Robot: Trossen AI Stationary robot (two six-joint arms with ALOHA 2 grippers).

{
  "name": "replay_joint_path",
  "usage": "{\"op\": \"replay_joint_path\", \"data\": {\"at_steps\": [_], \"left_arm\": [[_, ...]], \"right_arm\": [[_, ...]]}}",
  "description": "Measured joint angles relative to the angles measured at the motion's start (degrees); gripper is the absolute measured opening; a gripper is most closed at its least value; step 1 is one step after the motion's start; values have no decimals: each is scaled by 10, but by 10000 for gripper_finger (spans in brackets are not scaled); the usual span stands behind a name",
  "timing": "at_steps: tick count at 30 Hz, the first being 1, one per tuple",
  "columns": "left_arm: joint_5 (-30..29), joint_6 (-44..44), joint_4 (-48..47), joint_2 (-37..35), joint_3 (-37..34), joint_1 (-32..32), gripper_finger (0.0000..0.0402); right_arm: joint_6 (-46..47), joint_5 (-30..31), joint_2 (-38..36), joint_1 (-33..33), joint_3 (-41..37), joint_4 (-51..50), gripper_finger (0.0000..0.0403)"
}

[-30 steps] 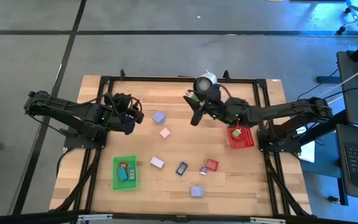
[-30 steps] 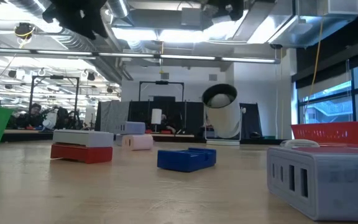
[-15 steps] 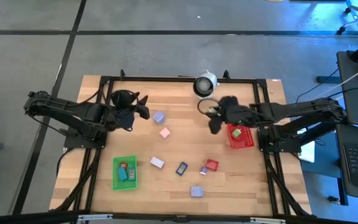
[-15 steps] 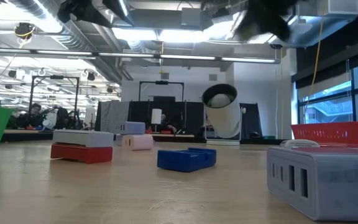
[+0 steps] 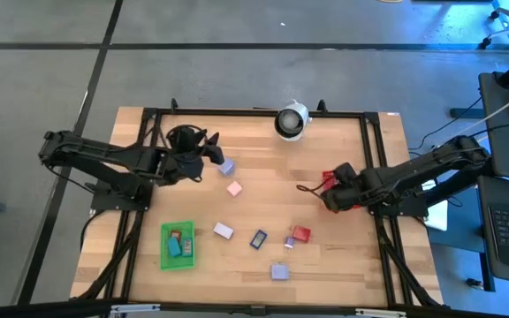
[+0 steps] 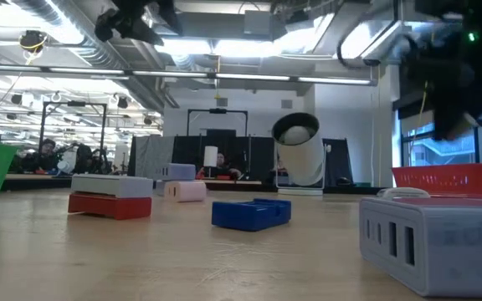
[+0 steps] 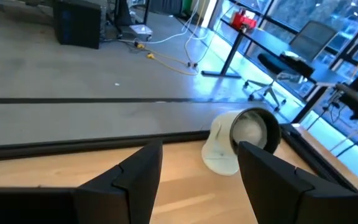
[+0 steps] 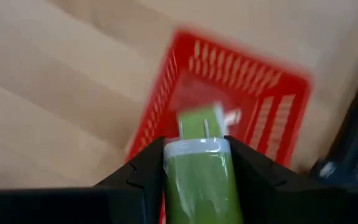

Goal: Pick & Place Office items
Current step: Put the green charger adapter into the red bin

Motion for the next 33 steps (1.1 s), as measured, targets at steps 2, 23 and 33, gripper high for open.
{"op": "replay_joint_path", "data": {"at_steps": [2,23,33], "left_arm": [[0,0,8,17,0,7,207],[321,36,129,104,0,83,207],[356,119,127,121,0,63,226]], "right_arm": [[29,-32,0,6,-28,18,142],[81,-40,0,11,-148,182,144],[80,-27,0,11,-151,184,204]]}}
